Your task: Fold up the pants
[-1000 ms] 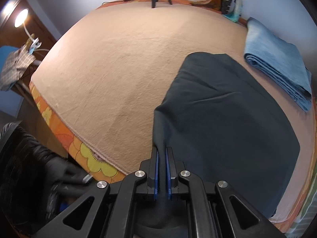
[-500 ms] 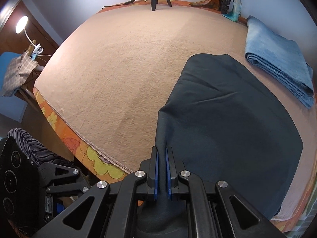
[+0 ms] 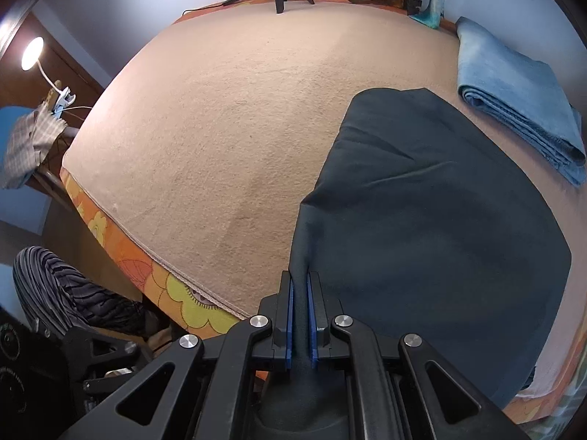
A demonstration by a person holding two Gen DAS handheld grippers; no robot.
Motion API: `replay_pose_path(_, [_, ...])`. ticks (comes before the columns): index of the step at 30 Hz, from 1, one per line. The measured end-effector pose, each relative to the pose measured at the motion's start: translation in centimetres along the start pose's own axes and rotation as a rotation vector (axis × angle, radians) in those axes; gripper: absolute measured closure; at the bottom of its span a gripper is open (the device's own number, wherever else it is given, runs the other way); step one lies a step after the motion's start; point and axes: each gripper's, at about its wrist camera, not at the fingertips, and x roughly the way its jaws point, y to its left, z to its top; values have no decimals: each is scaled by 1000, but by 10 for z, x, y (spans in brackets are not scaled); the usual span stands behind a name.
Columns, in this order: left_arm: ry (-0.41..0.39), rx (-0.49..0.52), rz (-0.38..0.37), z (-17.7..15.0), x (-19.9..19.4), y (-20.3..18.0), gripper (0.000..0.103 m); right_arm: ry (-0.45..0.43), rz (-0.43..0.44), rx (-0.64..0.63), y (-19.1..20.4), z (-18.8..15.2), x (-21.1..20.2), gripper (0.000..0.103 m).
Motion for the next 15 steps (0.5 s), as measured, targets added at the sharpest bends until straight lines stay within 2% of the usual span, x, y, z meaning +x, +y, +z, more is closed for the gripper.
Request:
replay_pose_path(3, [39,49,-27,-11,-1,-1,99,-1,11,12,-1,-2,2,99])
replay_pose_path(5, [113,84,-40,-26,-2,-3,100,-4,35,34,-5,-4,3,98])
replay_pose_path(7, [189,88,-63,-37,-2,-2,100,-8,75,59,-11,-4,4,91])
replay_pose_path(8, [198,91,-63,-39,-5,0,100,-13,108,77,-15,-5,3,88])
replay_pose_path(10, [189,61,-61,-36,-18,9,100,-54,151,91,-19,-11,-7,65])
replay_pose_path(12, [160,-1,-44,-24,-32,26,99,-140,89,82,-20,-28,-24,64])
replay_pose_path(13, [146,-36,-36,-13,-39,40,96,-175,69,74,-18,-40,-30,64])
replay_pose_path(15, [132,-64,-1,6,-40,60,93,-216,90,75,-12,-66,-33,65])
